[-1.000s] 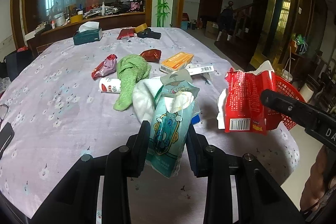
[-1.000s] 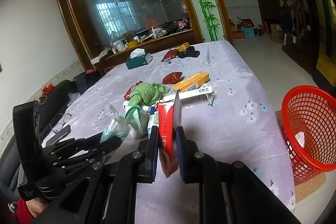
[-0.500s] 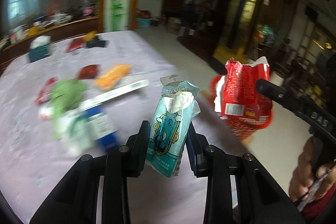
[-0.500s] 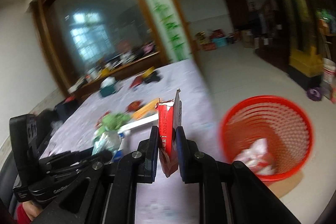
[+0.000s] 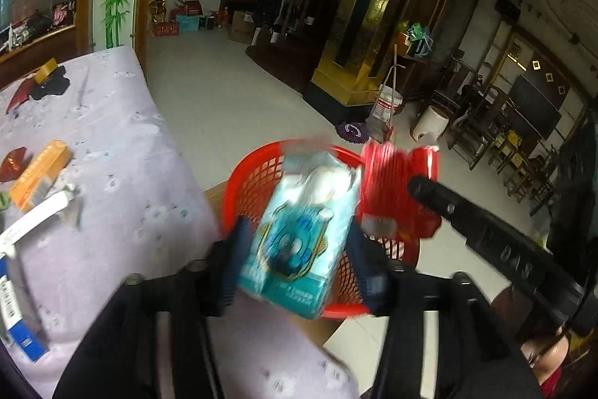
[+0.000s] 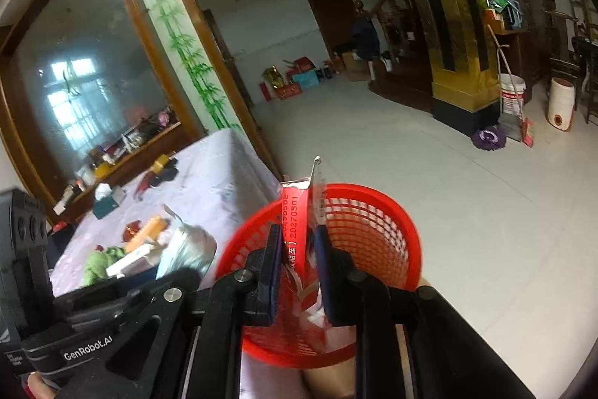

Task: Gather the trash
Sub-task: 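Carry both items to the red basket and open both grippers, then grasp the white cloth with left gripper while right grasps blue-white medicine box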

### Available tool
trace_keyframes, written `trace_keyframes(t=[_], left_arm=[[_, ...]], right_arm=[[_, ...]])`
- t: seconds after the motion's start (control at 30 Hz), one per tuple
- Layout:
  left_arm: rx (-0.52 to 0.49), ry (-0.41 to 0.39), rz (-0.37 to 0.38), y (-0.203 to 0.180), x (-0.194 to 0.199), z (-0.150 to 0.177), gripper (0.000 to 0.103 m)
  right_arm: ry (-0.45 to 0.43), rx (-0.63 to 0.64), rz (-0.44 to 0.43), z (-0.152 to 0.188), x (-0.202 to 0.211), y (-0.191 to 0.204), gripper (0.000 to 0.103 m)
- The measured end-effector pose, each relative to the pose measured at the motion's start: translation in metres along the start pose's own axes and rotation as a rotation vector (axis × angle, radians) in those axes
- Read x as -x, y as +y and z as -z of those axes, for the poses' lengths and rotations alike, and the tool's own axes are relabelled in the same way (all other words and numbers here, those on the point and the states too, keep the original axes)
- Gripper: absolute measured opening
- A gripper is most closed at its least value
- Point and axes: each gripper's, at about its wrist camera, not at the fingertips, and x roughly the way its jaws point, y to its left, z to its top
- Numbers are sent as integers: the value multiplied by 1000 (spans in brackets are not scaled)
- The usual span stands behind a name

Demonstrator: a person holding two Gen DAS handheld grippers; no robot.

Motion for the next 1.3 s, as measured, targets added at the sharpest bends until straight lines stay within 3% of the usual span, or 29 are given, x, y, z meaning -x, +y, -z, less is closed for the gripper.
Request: trace_keyframes(t=[0.17,0.23,0.4,0.53,0.77,0.9,1.07,1.3], left_arm=[[9,17,-1,1,1,5,56],[9,4,-26,6,13,11,63],[18,-35,-108,30,53,30,65],[38,-56,-188,58,89,51,66],[161,-82,-300,119,151,89,66],[231,-114,-413,159,179,103,73],[343,-104,-467,206,179,106,75],[414,-54,-434,237,140,95,75]], right_arm=[[5,4,26,0,1,-11,27],[-7,15,28,0,4,-9,27],[-16,45,-9,3,13,7,36],[14,91,-75,9,9,39,54],[115,185,-211,34,-11,106,54],[176,252,-281,54,-22,146,54],[203,284,-320,69,-25,172,54],[223,327,-319,79,-23,184,54]])
